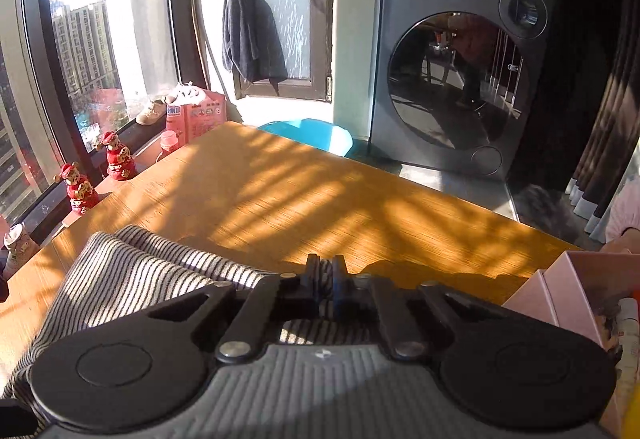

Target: Fold clothes

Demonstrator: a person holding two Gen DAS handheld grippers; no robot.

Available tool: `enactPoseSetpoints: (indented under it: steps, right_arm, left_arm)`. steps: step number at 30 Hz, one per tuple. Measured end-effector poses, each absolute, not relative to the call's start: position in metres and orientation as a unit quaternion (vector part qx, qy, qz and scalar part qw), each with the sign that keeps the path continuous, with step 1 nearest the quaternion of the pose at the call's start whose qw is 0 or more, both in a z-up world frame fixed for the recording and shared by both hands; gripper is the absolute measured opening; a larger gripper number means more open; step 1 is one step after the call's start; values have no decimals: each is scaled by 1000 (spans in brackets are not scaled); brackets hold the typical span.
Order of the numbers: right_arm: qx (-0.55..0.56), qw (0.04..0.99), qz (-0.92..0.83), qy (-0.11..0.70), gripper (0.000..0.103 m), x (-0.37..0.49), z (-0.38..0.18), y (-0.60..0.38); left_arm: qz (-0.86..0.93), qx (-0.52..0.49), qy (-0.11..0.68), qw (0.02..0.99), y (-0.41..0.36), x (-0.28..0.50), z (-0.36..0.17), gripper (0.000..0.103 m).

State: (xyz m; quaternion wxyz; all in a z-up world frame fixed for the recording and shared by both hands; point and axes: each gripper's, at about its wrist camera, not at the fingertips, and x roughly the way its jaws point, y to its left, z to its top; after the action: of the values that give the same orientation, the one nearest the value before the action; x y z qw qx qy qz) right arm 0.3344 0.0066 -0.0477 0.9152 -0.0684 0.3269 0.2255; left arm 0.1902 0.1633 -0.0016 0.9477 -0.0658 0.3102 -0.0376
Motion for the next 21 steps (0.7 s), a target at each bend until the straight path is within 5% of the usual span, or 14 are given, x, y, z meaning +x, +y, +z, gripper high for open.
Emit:
enactPoseSetpoints:
  steps: [9, 12, 21]
  right_arm:
    - [-4, 923, 315, 220, 0, 228, 60, -47]
    - [-34, 924, 298, 238, 1, 221, 49, -51]
    - [-39, 918, 232, 319, 35, 328, -29, -11]
  left_arm:
    - [-47, -211, 194, 957, 225, 144, 43, 103]
    - [-26, -226, 202, 953, 230, 146, 44, 103]
    - [-63, -149, 286, 944, 176, 169, -11, 103]
